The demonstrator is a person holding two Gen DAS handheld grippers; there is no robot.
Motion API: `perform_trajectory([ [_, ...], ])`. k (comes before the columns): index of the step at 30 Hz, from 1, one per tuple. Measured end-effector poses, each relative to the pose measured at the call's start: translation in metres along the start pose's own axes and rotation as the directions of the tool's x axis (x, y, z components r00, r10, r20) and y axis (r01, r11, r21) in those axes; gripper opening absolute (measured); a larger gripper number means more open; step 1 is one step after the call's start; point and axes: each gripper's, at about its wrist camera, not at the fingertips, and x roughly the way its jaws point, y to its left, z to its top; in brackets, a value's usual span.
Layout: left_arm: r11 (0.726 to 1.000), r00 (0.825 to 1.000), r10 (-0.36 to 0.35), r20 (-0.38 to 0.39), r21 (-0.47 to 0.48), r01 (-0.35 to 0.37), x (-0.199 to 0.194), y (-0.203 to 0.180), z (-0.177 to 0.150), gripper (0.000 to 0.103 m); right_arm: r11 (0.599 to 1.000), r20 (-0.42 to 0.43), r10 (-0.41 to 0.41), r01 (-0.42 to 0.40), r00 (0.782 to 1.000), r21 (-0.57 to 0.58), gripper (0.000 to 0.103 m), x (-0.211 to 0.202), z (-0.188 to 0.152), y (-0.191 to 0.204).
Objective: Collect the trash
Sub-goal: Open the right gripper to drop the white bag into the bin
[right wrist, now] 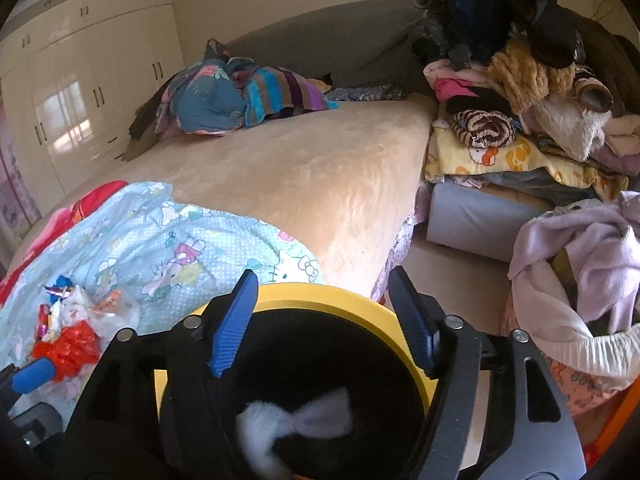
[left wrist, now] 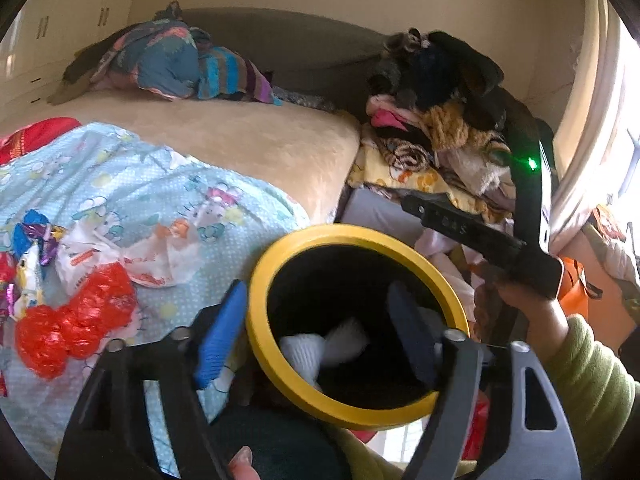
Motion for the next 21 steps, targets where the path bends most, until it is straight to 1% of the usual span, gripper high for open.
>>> perform_trajectory([
  [1, 1.000, 1.000, 0.010, 0.012, -0.005, -0.010, -0.003, 0.002, 0.001, 0.080, 1.000, 0.008, 0.005, -0.005, 1.000, 0.000, 0.064, -0.002, 0.000, 0.002],
  [3, 0.999, 0.999, 0.036, 0.034, -0.008, -0.036, -0.010, 0.007, 0.005, 0.091, 1.000, 0.035, 0.022, -0.022, 0.999, -0.001, 0.068, -0.007, 0.001, 0.007],
  [5, 0.998, 0.997, 0.057, 0.052, -0.012, -0.056, -0.016, 0.011, 0.007, 0.093, 0.999, 0.059, 0.049, -0.049, 0.997, 0.001, 0.070, -0.013, 0.003, 0.012],
  [6, 0.998, 0.996, 0.067, 0.062, -0.018, -0.066, -0.019, 0.014, 0.008, 0.095, 0.998, 0.069, 0.065, -0.065, 0.996, 0.003, 0.072, -0.016, 0.004, 0.015],
  [7, 0.997, 0.994, 0.077, 0.073, -0.026, -0.076, -0.022, 0.017, 0.009, 0.095, 0.997, 0.075, 0.073, -0.073, 0.994, 0.004, 0.075, -0.018, 0.005, 0.018],
  [12, 0.992, 0.988, 0.120, 0.101, -0.056, -0.115, -0.035, 0.028, 0.013, 0.096, 0.991, 0.107, 0.136, -0.136, 0.985, -0.012, 0.076, -0.031, 0.009, 0.035],
  [13, 0.990, 0.986, 0.130, 0.108, -0.062, -0.124, -0.038, 0.031, 0.014, 0.096, 0.989, 0.109, 0.145, -0.144, 0.983, -0.015, 0.078, -0.033, 0.010, 0.037],
  [15, 0.987, 0.980, 0.153, 0.124, -0.077, -0.144, -0.045, 0.036, 0.016, 0.097, 0.985, 0.110, 0.174, -0.172, 0.979, -0.025, 0.079, -0.036, 0.011, 0.046],
  [21, 0.973, 0.962, 0.217, 0.164, -0.121, -0.199, -0.064, 0.055, 0.020, 0.097, 0.972, 0.103, 0.233, -0.227, 0.967, -0.063, 0.079, -0.045, 0.008, 0.071],
])
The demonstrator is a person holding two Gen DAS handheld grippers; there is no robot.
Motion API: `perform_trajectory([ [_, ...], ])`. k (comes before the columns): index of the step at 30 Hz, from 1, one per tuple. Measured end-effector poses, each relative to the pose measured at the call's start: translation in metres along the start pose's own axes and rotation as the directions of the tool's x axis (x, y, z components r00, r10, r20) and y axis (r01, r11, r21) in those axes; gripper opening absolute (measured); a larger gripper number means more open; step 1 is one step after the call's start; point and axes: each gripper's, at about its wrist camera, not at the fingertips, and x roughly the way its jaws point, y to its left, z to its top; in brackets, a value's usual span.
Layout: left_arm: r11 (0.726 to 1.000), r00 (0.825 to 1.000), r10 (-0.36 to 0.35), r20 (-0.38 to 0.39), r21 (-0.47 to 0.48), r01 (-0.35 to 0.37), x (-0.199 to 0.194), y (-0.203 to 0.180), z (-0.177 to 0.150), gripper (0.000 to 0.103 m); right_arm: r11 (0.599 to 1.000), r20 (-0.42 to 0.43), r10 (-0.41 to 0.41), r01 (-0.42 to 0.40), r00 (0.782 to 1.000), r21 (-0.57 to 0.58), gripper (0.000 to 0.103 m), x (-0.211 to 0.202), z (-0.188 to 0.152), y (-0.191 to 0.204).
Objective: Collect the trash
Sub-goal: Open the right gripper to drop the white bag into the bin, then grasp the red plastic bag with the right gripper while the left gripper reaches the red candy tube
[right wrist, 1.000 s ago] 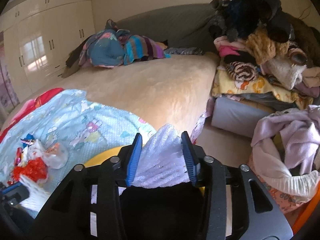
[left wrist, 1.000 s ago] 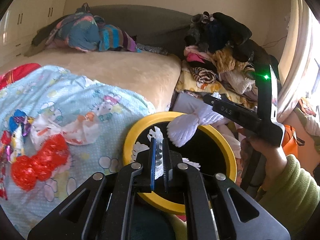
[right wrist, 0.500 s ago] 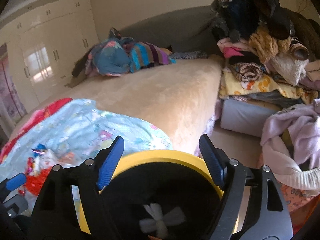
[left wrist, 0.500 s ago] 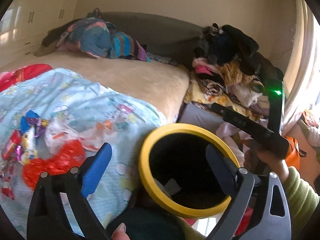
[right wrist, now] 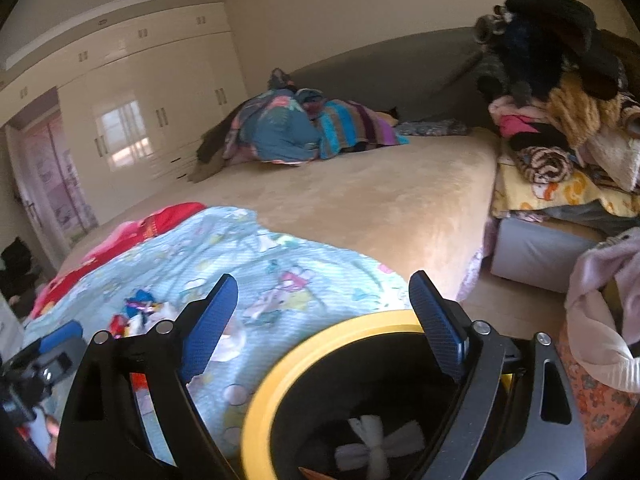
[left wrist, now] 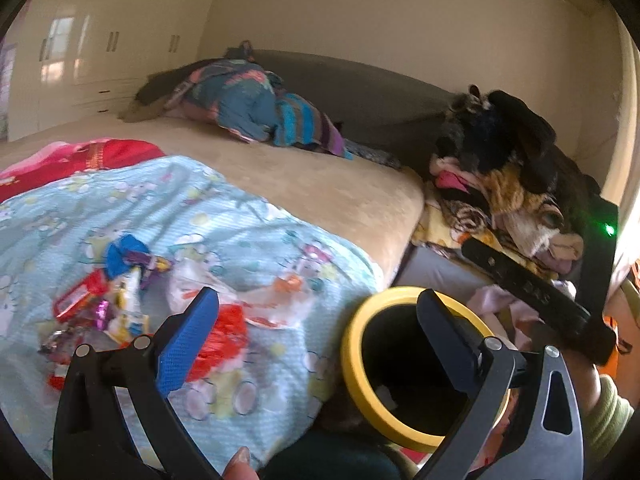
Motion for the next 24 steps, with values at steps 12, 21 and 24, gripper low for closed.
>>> perform_trajectory([
  [12, 0.993, 0.995, 0.075, 0.066, -0.101, -0.068, -0.022, 0.043, 0.013, 0.097, 0.995, -0.021, 0.084, -0.085, 0.996, -0.051, 0.080, -0.002, -0.007, 0.041],
  [21, 0.983, 0.987, 0.128, 0.102, -0.147, -0.112, -0.036, 0.066, 0.018, 0.097, 0.989, -0.038, 0.125, -0.127, 0.991, -0.073, 0.082, -0.003, -0.014, 0.065],
  [24, 0.977, 0.984, 0.144, 0.106, -0.175, -0.124, -0.039, 0.078, 0.020, 0.097, 0.986, -0.045, 0.139, -0.143, 0.989, -0.086, 0.083, -0.001, -0.017, 0.073],
])
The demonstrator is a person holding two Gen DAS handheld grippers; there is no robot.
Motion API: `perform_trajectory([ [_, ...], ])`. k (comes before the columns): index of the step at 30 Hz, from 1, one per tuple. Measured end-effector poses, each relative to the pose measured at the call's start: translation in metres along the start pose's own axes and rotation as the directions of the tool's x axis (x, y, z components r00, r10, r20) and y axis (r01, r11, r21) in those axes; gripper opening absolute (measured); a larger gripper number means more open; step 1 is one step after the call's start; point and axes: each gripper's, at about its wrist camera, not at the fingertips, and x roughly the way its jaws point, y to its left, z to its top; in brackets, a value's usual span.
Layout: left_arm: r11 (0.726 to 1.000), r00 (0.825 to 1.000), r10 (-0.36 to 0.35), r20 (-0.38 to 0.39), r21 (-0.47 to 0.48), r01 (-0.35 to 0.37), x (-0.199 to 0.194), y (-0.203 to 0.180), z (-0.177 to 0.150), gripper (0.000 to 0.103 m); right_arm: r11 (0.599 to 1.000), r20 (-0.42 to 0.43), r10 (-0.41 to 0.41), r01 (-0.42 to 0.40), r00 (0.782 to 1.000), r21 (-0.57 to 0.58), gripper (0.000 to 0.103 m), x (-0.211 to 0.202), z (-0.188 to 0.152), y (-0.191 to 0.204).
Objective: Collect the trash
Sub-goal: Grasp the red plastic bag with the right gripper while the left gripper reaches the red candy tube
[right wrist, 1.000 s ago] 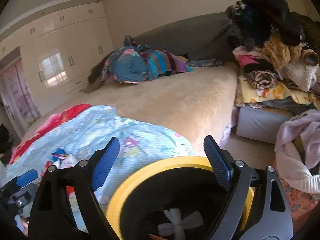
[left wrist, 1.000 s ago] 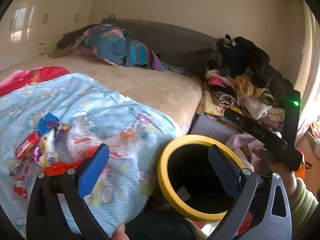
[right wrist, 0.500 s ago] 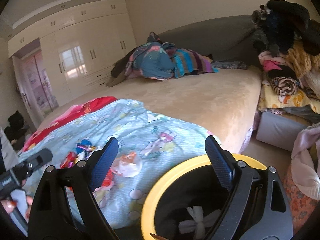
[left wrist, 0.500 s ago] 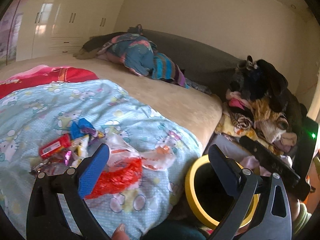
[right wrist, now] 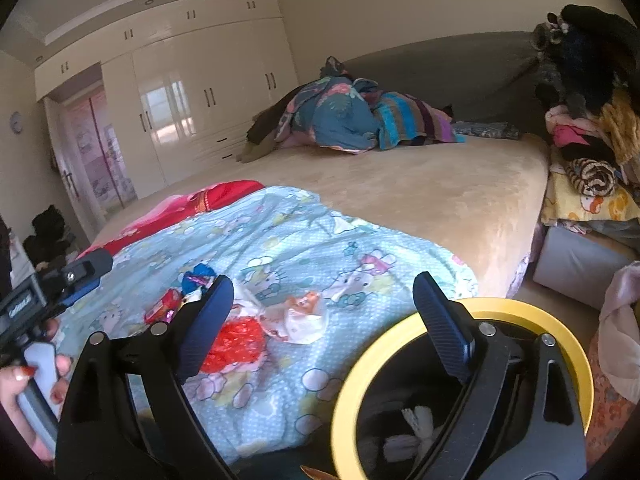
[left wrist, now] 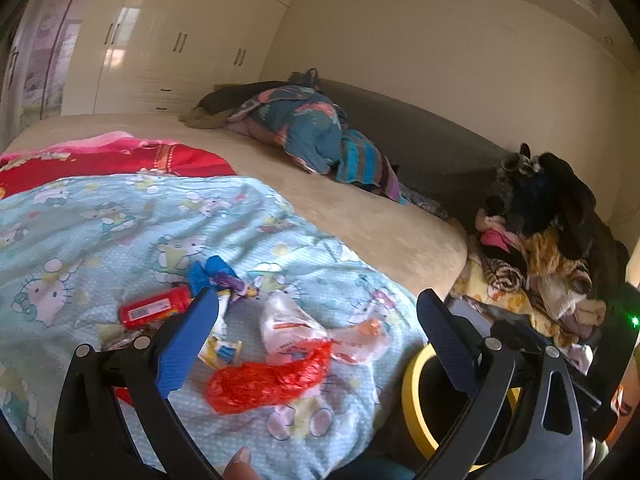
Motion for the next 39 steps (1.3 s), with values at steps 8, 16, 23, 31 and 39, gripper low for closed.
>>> perform_trajectory([
  [8, 0.996, 0.997, 0.080, 0.017, -0.044, -0.079, -0.003, 0.037, 0.009, 0.097, 0.999, -0.037, 0.031, -0.032, 0.999, -0.039, 0.084, 0.012, -0.007, 0.027],
  [16, 0.985, 0.987, 0.161, -0.015, -0.057, -0.162, 0.004, 0.087, 0.006, 0.097, 0.995, -0.111, 0.043, -0.052, 0.993, -0.080, 0.084, 0.037, -0.020, 0.055],
  [23, 0.980, 0.977, 0.198, -0.083, -0.019, -0.200, 0.016, 0.118, -0.002, 0.096, 0.994, -0.189, 0.048, -0.066, 0.981, -0.089, 0.084, 0.063, -0.032, 0.072],
  [31, 0.972, 0.954, 0.235, -0.188, 0.058, -0.228, 0.044, 0.142, -0.004, 0.096, 0.992, -0.252, 0.057, -0.084, 0.966, -0.096, 0.084, 0.087, -0.040, 0.086],
  [39, 0.957, 0.920, 0.265, -0.287, 0.193, -0.215, 0.077, 0.155, -0.007, 0.081, 0.994, -0.323, 0.054, -0.081, 0.945, -0.071, 0.084, 0.119, -0.049, 0.100],
])
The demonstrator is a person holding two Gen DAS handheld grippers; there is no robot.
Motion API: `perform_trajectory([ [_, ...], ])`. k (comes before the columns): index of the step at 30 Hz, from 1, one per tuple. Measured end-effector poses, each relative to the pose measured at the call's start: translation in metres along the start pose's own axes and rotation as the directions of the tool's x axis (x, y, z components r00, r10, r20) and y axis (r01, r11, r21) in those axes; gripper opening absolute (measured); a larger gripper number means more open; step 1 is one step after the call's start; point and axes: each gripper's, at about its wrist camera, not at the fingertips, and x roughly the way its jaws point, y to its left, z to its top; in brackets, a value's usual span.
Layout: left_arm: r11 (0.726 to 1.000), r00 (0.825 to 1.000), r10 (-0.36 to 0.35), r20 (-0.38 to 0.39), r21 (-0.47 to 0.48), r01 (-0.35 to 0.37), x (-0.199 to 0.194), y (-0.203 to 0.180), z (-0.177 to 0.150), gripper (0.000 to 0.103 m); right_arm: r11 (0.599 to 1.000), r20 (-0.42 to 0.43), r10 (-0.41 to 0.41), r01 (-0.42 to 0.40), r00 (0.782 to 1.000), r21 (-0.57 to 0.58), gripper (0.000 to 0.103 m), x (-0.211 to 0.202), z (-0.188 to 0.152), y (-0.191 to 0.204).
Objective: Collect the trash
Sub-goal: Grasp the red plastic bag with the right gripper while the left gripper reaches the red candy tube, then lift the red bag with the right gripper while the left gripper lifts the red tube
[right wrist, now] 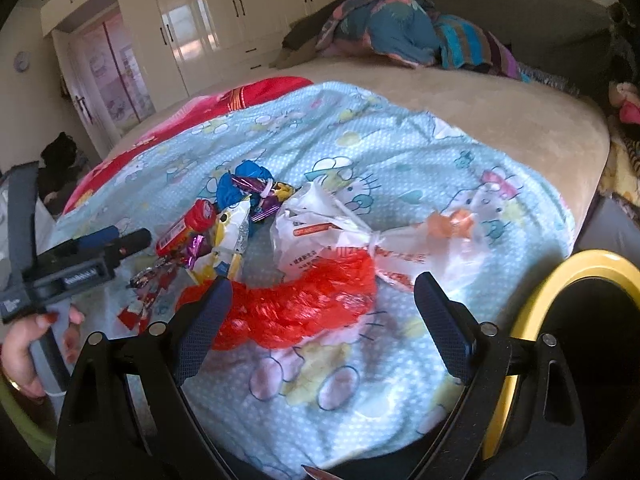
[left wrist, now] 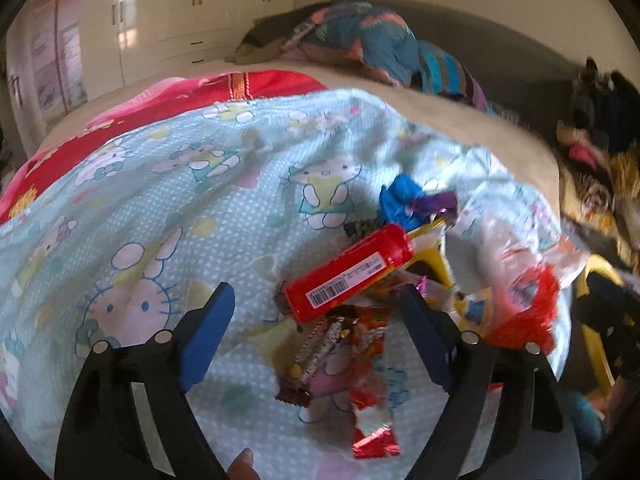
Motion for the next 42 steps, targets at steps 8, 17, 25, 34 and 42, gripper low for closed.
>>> perform_trajectory([
  [8, 0.998, 0.998, -0.017, -0.054, 0.062, 0.020, 0.022, -0.007, 0.014, 0.077, 0.999, -0.075, 0.008, -0.005, 0.997, 0.038, 0.084, 0.027, 0.005, 0.010],
  [17, 0.992, 0.988, -0.052, -0.146, 0.105, 0.067, 0.055, -0.010, 0.020, 0.069, 0.993, -0.156, 0.069, -0.053, 0.985, 0.104, 0.075, 0.053, -0.003, 0.003],
  [25, 0.991, 0.976, -0.125, -0.176, 0.031, 0.133, 0.070, -0.002, 0.021, 0.056, 0.988, -0.167, 0.133, -0.117, 0.977, 0.103, 0.059, 0.056, -0.006, 0.006],
  [34, 0.983, 0.971, -0.177, -0.161, -0.073, 0.168, 0.066, 0.009, 0.014, 0.034, 0.971, -0.160, 0.213, -0.191, 0.964, 0.143, 0.036, 0.050, -0.010, 0.002],
  [42, 0.972, 0.976, -0.185, -0.113, -0.169, 0.164, 0.052, 0.020, 0.010, 0.028, 0.968, -0.133, 0.232, -0.215, 0.964, 0.130, 0.024, 0.034, -0.011, 0.000],
])
